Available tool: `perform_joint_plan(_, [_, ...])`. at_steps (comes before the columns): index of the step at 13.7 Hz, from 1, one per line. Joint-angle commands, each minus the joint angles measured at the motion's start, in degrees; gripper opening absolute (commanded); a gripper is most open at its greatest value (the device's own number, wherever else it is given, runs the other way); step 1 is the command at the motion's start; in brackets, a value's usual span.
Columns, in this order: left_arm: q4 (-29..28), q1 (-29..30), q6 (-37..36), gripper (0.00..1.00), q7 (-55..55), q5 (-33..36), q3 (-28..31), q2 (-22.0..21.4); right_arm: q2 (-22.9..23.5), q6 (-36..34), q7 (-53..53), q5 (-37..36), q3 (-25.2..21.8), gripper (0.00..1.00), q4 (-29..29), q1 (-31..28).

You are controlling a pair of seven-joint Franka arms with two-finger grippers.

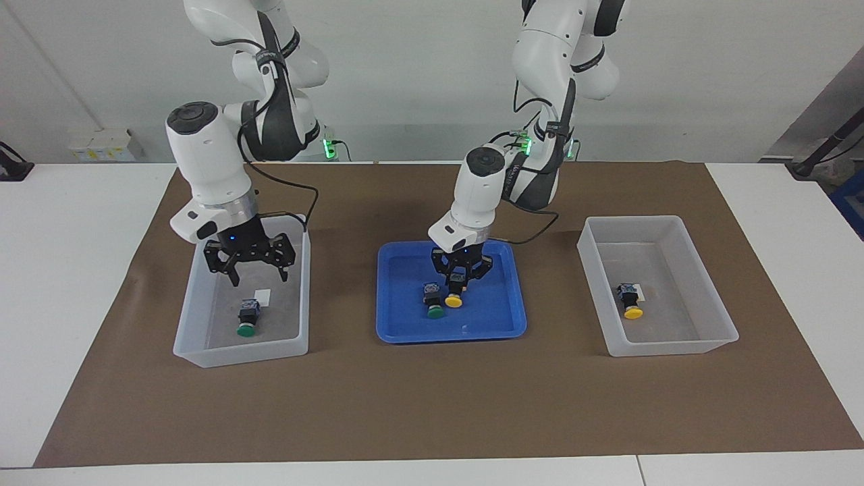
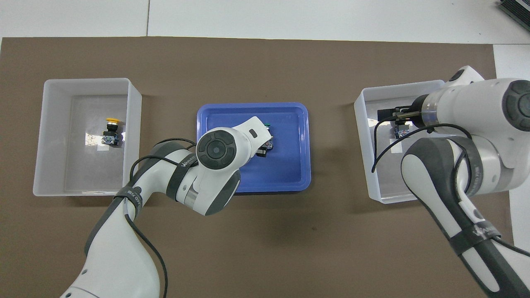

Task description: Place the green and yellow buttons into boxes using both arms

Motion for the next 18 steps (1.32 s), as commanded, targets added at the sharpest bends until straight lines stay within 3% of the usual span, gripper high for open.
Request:
perform_joint_plan(1, [4.8,4.0,-8.9,0.00,1.3,-0.7,-0.1,-2.7,0.3,-0.8,6.8,0.0,0.3,1.00,0.9,4.0])
perform_joint_plan(5, [6.0,11.7,-13.8,0.00,1.3,-0.7,0.2,-7.4,1.2,2.2,10.3,0.0,0.4,1.00,0.1,9.9])
perform_joint_plan(8, [6.6,19.1,-17.3,0.00,2.9,-0.4,0.4,-9.3,1.3,13.3,11.8,0.0,0.4,1.00,-5.4,13.6])
perform_joint_plan(12, [9.2,30.1,-25.5,0.00,18.7,-0.1,0.5,-9.3,4.9,16.3,15.1,0.0,0.4,1.00,-3.7,17.7])
perform_joint_plan(18, [6.0,39.3,-23.7,0.00,28.7,0.0,0.5,-10.4,9.4,17.1,16.9,-0.7,0.4,1.00,2.2,20.3])
